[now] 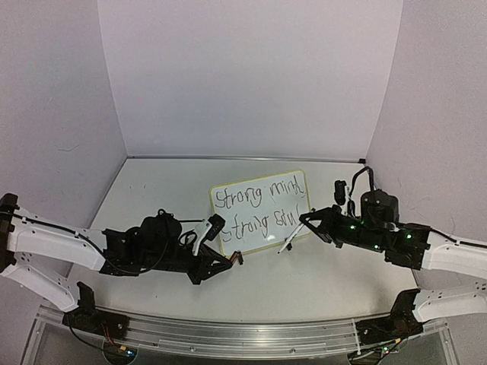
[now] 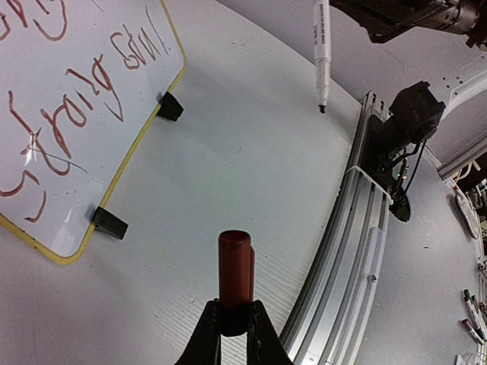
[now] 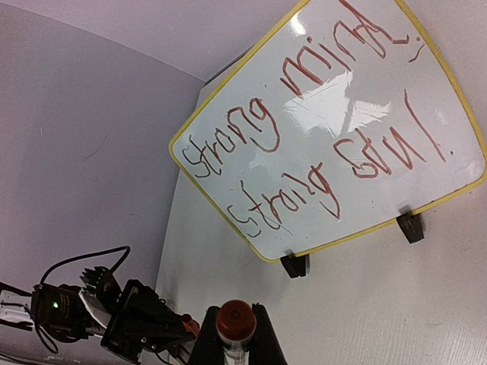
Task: Write a sentence on the whiteboard
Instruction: Insert the whiteboard marker without the cap into the pen cap.
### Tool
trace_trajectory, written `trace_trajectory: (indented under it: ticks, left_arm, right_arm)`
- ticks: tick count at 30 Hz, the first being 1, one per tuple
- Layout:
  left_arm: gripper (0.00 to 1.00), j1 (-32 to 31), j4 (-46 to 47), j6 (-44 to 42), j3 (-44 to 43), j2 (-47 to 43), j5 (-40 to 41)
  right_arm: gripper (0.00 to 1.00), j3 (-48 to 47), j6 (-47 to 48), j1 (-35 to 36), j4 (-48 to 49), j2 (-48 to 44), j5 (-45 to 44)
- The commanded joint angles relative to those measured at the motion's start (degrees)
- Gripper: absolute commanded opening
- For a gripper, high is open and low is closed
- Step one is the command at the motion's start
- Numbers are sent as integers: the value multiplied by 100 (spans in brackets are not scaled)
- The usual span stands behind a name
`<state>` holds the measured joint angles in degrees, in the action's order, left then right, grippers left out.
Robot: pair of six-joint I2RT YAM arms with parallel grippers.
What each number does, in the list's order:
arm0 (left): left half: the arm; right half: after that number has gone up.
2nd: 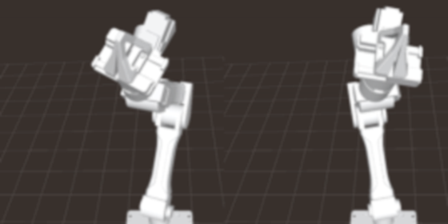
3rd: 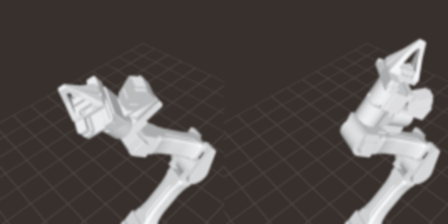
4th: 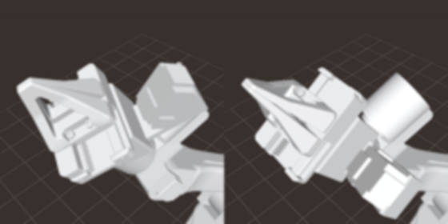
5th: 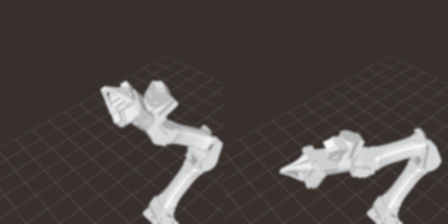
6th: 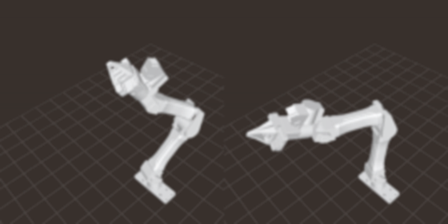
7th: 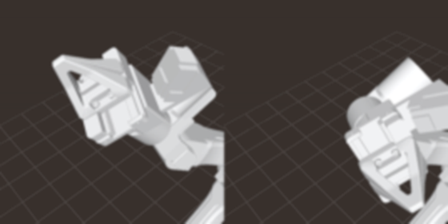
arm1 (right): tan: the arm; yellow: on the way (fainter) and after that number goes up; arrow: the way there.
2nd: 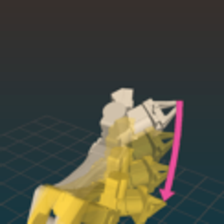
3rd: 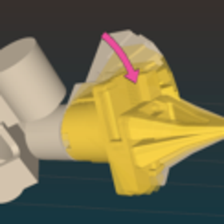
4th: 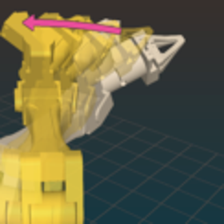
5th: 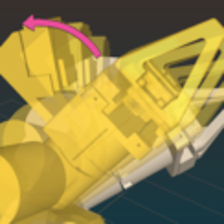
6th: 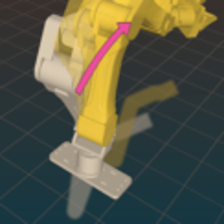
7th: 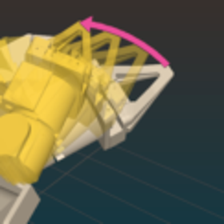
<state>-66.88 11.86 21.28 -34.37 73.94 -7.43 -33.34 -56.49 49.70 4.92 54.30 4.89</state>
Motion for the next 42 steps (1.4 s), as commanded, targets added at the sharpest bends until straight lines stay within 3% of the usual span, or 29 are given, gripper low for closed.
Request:
trace_trajectory:
  ticks: [1, 12, 42]
  left_arm:
    - [0, -220, 859, 183, -139, 286, -245]
    - [0, -383, 1200, 258, -317, 797, -437]
    - [0, -460, 1232, 322, -572, 1175, -577]
  right_arm:
    - [0, -82, -134, 116, 632, 242, 164]
    - [0, -151, -158, 275, 792, 531, 247]
    - [0, -357, -112, 371, 1160, 1130, 614]
